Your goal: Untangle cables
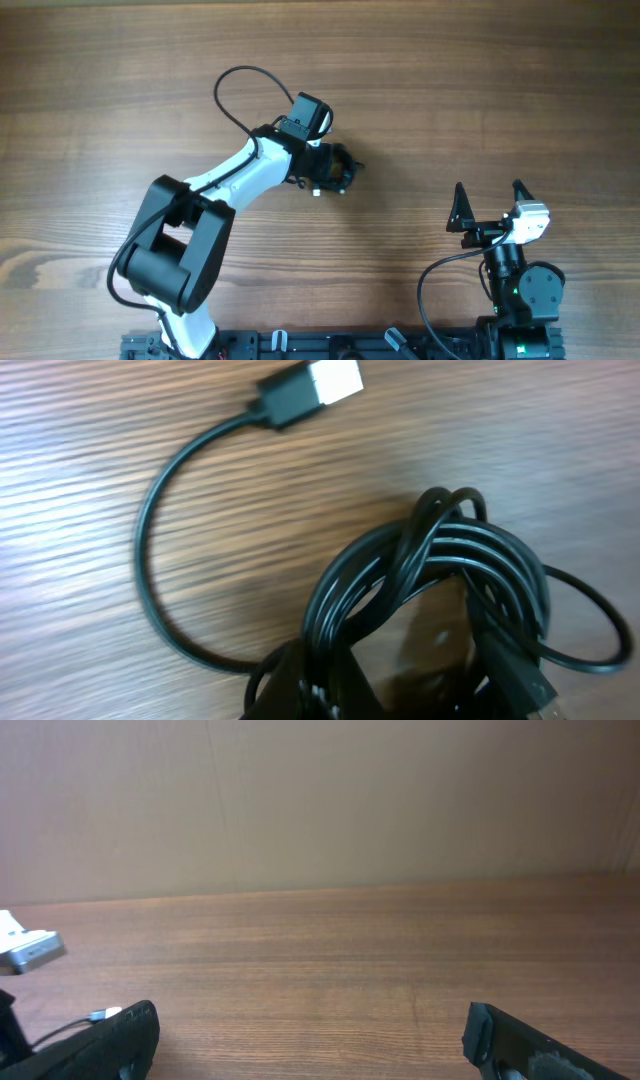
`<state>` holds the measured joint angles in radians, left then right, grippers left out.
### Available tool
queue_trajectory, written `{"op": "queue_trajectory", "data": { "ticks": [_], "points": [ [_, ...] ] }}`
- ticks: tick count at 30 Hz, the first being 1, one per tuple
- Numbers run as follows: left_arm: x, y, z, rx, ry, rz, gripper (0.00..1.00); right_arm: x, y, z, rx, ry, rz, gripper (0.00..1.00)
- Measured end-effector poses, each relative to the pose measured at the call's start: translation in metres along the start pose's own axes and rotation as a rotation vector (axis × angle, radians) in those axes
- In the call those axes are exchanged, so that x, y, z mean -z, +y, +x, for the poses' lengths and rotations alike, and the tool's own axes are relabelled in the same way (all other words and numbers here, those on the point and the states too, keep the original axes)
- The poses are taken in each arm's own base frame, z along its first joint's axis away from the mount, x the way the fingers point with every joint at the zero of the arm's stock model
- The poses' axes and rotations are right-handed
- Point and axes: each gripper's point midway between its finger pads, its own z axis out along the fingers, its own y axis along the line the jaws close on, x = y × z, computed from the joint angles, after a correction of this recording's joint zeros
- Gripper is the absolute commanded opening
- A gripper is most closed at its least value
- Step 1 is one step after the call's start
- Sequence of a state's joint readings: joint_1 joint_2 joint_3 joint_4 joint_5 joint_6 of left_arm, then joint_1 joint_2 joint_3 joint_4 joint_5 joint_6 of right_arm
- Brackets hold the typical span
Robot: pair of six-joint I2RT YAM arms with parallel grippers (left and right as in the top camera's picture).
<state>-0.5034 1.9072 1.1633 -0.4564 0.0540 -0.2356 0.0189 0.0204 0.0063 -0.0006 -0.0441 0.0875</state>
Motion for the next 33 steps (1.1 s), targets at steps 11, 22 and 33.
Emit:
{"op": "queue_trajectory", "data": {
  "ticks": [11,22,33],
  "points": [
    [0.048,0.013,0.026,0.552,0.064,-0.091,0.04,0.000,0.000,0.000,0.000,0.000,0.000,1.00],
    [0.168,-0.010,-0.019,-0.306,-0.270,0.012,0.04,0.006,0.045,-0.003,-0.549,0.066,-0.256,1.00],
    [0.194,0.011,-0.009,-0.299,-0.264,0.111,0.04,0.011,0.095,-0.044,-0.655,0.351,-0.470,1.00]
  ]
}}
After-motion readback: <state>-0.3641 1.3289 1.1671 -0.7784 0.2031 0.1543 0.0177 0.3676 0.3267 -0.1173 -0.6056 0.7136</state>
